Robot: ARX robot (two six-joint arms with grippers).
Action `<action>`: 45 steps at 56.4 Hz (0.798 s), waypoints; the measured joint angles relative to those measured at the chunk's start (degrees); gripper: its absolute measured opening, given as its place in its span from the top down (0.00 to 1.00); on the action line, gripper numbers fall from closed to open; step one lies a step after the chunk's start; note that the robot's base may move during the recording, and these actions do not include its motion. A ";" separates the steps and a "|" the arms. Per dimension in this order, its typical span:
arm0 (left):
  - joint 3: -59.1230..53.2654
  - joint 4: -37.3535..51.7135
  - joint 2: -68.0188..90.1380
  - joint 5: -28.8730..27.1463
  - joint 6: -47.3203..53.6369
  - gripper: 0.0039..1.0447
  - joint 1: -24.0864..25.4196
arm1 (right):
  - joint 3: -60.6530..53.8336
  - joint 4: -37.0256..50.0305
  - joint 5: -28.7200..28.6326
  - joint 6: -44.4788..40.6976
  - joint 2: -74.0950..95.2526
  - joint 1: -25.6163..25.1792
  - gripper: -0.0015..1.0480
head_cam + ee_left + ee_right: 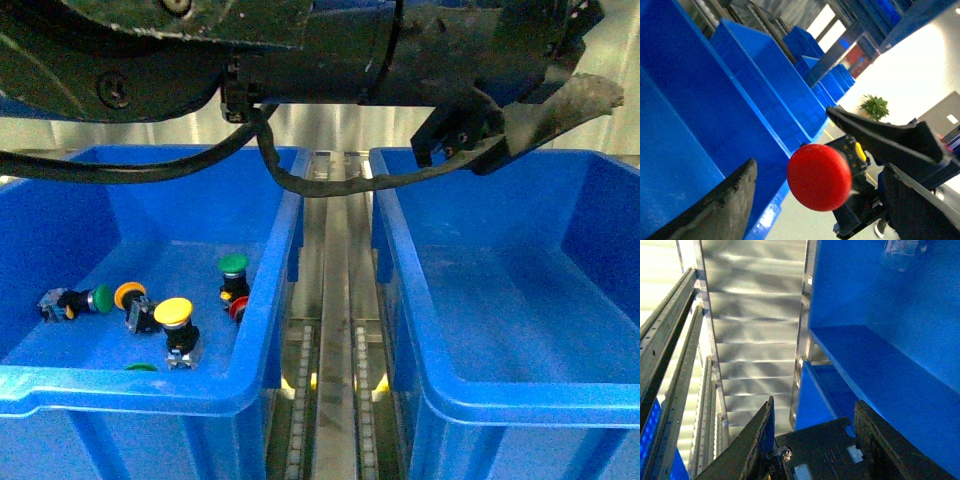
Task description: Pick red and yellow buttons and place in box
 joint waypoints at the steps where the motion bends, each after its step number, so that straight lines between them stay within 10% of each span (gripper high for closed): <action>1: 0.00 -0.24 -0.17 -0.83 0.28 0.19 0.35 | -1.03 1.31 -0.04 -1.01 0.61 -0.74 0.61; 5: 0.00 -3.02 -1.46 -5.42 2.01 0.06 1.97 | -3.37 3.48 -0.52 -3.04 2.78 -3.02 0.61; 21: -5.68 -7.76 -13.75 -12.44 5.03 0.07 9.66 | -5.68 12.00 -1.81 -13.55 7.93 -8.87 0.61; 45: -34.16 -20.22 -53.22 -18.03 8.09 0.09 24.04 | -6.43 14.23 1.14 -33.57 7.78 -4.83 0.61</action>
